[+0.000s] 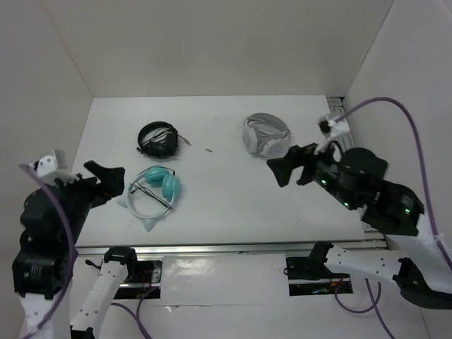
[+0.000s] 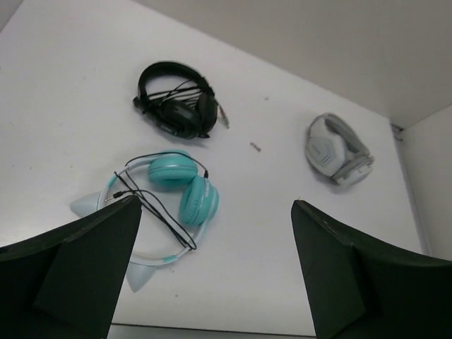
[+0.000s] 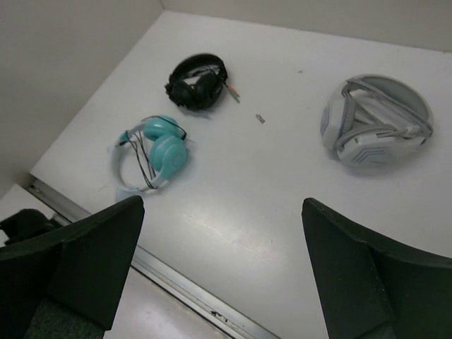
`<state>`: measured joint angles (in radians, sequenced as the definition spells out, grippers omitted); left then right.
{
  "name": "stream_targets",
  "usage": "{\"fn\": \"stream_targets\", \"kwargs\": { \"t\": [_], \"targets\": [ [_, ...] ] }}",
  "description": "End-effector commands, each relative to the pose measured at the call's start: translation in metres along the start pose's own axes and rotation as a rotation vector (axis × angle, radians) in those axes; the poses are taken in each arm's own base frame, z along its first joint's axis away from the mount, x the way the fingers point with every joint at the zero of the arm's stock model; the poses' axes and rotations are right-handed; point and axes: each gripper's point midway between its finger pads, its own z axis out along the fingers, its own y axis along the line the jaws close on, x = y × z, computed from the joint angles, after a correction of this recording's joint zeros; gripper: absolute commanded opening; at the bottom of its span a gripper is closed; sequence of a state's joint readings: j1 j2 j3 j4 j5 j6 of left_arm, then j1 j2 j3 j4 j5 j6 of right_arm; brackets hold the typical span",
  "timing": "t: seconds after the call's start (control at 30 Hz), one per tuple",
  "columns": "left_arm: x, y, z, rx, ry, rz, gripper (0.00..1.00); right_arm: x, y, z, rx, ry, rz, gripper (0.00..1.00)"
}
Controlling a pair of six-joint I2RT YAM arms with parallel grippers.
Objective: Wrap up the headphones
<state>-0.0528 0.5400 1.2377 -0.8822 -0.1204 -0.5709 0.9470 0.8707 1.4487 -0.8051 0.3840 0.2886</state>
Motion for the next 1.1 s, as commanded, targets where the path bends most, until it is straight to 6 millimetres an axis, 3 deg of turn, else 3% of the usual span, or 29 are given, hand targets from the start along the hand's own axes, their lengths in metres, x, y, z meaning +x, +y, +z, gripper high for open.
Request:
{"fn": "stream_targets", "kwargs": {
  "t": [0.0,0.03,0.13,0.3,0.4,0.63,1.07],
  "targets": [
    [0.000,-0.003,-0.039,0.088,-0.047,0.117,1.00,-0.025,-0.017,-0.062,-0.032,-0.091,0.071,1.00],
    [-0.006,-0.004,-0.057,0.116,-0.108,0.122,1.00,-0.040,-0.022,-0.081,-0.042,-0.141,0.094,1.00],
    [-0.006,-0.006,-0.078,0.171,-0.167,0.133,1.00,-0.046,-0.033,-0.107,-0.020,-0.158,0.095,1.00],
    [0.010,-0.007,-0.092,0.236,-0.140,0.127,1.00,-0.039,-0.065,-0.129,0.149,-0.144,0.031,1.00],
    [0.012,-0.004,-0.091,0.231,-0.141,0.127,1.00,-0.043,-0.068,-0.142,0.165,-0.171,0.026,1.00],
    [0.007,-0.001,-0.096,0.228,-0.142,0.139,1.00,-0.044,-0.073,-0.150,0.187,-0.195,0.032,1.00],
    [0.005,0.003,-0.095,0.227,-0.131,0.143,1.00,-0.039,-0.072,-0.142,0.185,-0.167,0.026,1.00]
  ]
}}
